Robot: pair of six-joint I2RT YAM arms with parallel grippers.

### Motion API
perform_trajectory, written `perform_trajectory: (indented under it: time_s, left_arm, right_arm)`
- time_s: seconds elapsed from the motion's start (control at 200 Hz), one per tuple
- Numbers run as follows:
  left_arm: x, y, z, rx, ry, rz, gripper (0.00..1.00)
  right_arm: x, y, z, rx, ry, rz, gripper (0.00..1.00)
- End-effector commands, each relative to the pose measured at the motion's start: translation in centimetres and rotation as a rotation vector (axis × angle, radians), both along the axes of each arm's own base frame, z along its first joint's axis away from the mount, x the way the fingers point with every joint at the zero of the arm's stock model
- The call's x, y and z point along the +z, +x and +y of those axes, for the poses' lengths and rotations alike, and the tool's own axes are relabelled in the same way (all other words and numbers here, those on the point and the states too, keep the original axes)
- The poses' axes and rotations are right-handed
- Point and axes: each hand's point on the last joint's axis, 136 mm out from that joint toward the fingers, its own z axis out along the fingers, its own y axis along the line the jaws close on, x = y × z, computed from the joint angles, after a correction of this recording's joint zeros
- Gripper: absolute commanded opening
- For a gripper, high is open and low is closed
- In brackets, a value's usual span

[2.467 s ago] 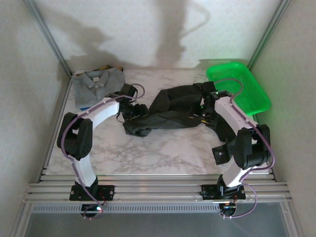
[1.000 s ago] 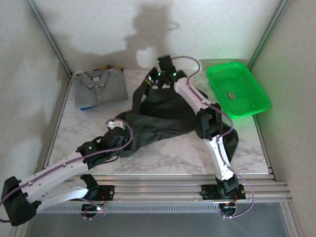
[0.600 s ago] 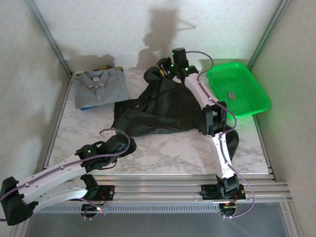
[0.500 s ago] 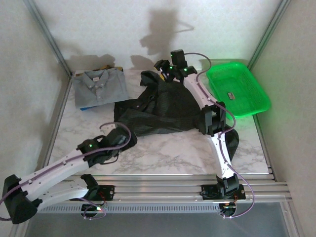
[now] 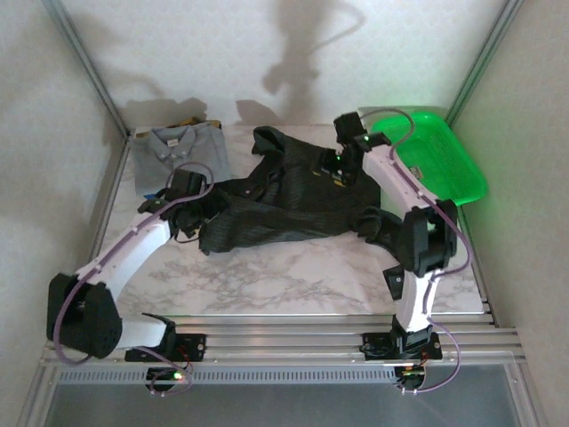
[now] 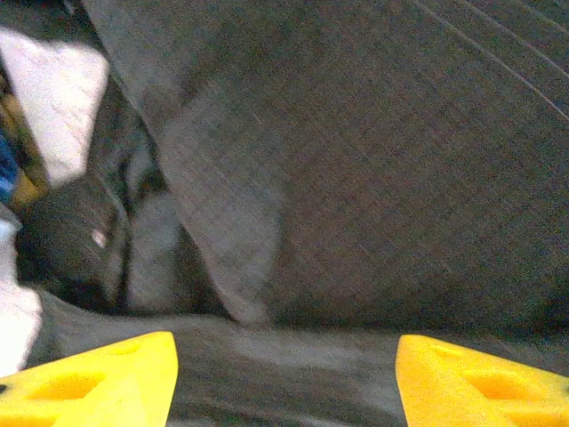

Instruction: Fold and stack the long sleeve shirts

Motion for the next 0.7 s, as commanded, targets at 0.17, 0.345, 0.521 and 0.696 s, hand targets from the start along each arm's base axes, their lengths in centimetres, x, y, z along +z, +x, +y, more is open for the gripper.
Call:
perform_trajectory:
  time_s: [0.17, 0.345, 0.521, 0.696]
  left_arm:
    - [-2.6, 4.4, -2.3, -0.184, 0.075, 0.091, 0.79]
    - [-4.0, 6.9, -3.1, -0.225, 0.156, 0.120, 0.75]
    - [-5.3, 8.7, -5.3, -0.257, 0.154, 0.152, 0.73]
    - [-8.5, 8.3, -5.4, -0.264, 0.194, 0.234, 0.65]
  right_arm:
    - [-3.9, -8.5, -2.7, 0.106, -0.164, 0.060, 0.67]
    - [-4.8, -11.2, -3.2, 0.094, -0.143, 0.072, 0.67]
    - [-5.4, -12.2, -4.0, 0.095, -0.169, 0.079, 0.67]
    - [-4.7, -12.2, -5.4, 0.100, -0.231, 0.052, 0.67]
